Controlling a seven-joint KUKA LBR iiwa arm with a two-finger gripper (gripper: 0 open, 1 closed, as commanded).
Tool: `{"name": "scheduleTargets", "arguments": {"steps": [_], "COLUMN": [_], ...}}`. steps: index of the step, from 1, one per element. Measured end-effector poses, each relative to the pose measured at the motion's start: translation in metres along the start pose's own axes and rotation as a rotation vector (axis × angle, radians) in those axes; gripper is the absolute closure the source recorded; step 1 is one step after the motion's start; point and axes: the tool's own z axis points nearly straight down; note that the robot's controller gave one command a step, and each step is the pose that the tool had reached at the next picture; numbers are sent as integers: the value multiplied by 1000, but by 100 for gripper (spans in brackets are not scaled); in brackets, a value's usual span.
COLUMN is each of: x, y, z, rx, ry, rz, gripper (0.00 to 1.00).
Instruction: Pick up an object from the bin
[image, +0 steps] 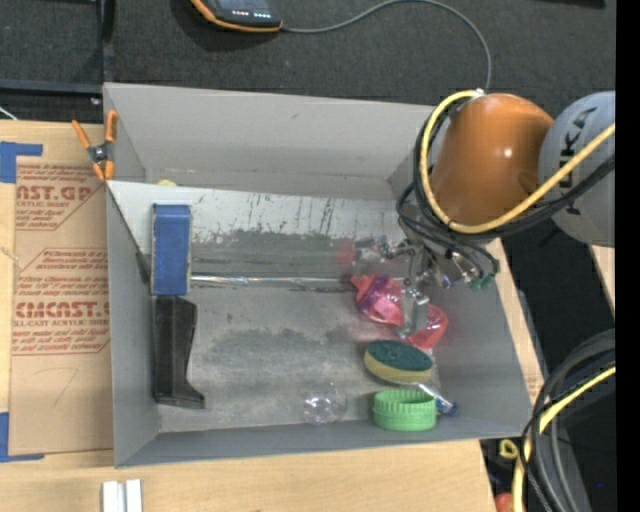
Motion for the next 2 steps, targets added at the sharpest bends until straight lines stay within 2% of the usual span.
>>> {"name": "scheduleTargets", "arguments": {"steps": [1, 2], "x": [65, 1], "y": [3, -12], "z": [65, 69], "rx": [-6, 3], "ry": [8, -11], "rz": [-139, -256], "gripper": [0, 0]}}
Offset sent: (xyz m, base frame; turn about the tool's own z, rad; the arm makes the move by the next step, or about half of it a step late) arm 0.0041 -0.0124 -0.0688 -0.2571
